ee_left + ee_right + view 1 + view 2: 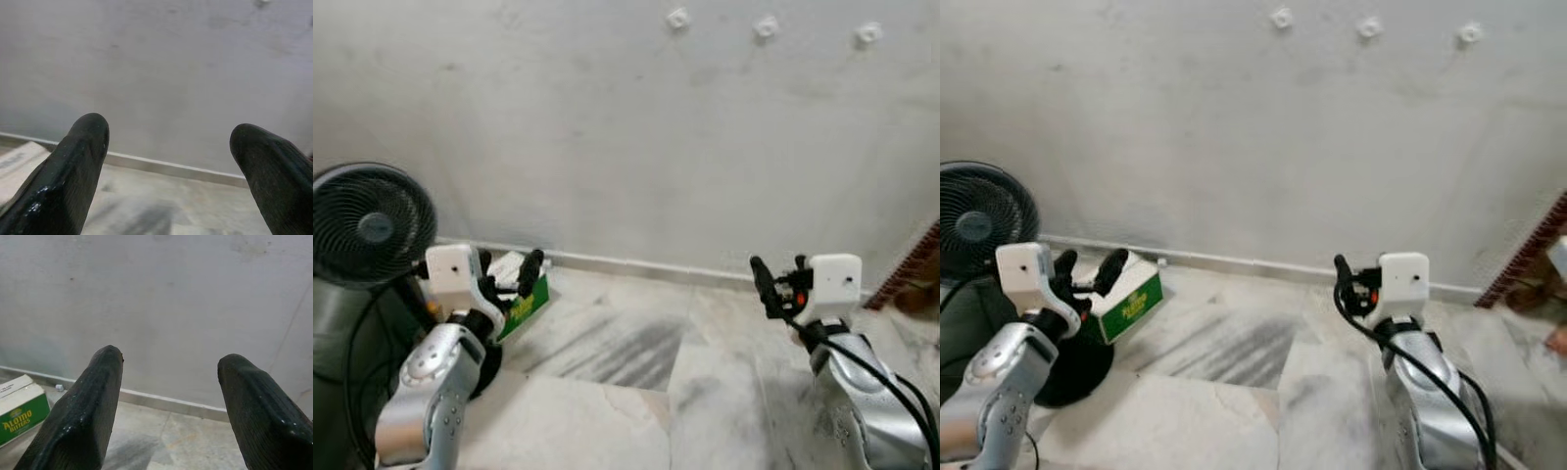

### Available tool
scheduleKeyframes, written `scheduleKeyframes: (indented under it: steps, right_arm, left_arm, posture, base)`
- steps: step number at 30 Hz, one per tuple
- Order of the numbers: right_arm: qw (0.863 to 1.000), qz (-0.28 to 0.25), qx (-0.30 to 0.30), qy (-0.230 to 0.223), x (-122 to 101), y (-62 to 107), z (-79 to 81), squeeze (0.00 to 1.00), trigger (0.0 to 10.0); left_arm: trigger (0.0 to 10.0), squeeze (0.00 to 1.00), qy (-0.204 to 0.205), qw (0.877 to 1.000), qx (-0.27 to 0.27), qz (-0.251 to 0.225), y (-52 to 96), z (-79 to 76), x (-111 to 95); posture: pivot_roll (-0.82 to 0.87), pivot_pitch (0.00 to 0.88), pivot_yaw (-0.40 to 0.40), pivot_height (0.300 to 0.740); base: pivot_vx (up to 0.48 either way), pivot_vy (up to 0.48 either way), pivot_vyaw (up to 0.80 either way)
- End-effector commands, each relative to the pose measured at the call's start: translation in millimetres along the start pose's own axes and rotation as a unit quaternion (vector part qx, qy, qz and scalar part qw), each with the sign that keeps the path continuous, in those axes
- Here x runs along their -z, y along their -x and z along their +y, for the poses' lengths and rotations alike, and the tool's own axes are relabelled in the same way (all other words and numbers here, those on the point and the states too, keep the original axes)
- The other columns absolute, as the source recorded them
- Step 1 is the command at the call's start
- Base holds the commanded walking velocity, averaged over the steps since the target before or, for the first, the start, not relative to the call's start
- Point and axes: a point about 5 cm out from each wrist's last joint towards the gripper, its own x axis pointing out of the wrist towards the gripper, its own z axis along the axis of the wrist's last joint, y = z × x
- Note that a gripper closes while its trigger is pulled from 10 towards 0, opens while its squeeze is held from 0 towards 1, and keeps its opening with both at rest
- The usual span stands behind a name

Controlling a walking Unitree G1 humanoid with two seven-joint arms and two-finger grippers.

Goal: Hang keys on a hook

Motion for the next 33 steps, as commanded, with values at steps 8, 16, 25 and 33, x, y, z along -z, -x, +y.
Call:
scheduleKeyframes:
  steps: [8, 16, 25, 33]
  right_arm:
    - [1.000, -0.016, -0.008, 0.001, -7.1, -2.0, 5.9, 0.00, 10.0]
    - [1.000, -0.023, -0.009, 0.003, -11.7, -5.3, 5.3, 0.00, 10.0]
    - [1.000, -0.017, -0.010, 0.004, -8.6, -2.7, 6.6, 0.00, 10.0]
    - [1.000, -0.018, -0.012, 0.005, -8.6, -1.5, 6.9, 0.00, 10.0]
  left_arm:
    - [10.0, 0.00, 0.000, 1.000, 0.000, 0.000, 3.5, 5.1, -4.7]
    - [10.0, 0.00, 0.002, 1.000, 0.008, 0.001, 1.3, 3.5, -5.6]
    - [10.0, 0.00, 0.004, 1.000, 0.014, 0.009, 3.1, 2.6, -3.7]
    - [10.0, 0.00, 0.007, 1.000, 0.020, 0.013, 2.8, 0.6, -2.0]
  posture:
    - [0.01, 0.000, 0.023, 0.740]
    - [0.01, 0.000, 0.023, 0.740]
    - [0.01, 0.000, 0.024, 0.740]
    - [0.00, 0.000, 0.029, 0.740]
  base:
    - [0.362, 0.000, 0.00]
    - [0.416, 0.000, -0.10]
    - [0.420, 0.000, -0.76]
    - [0.416, 0.151, -0.26]
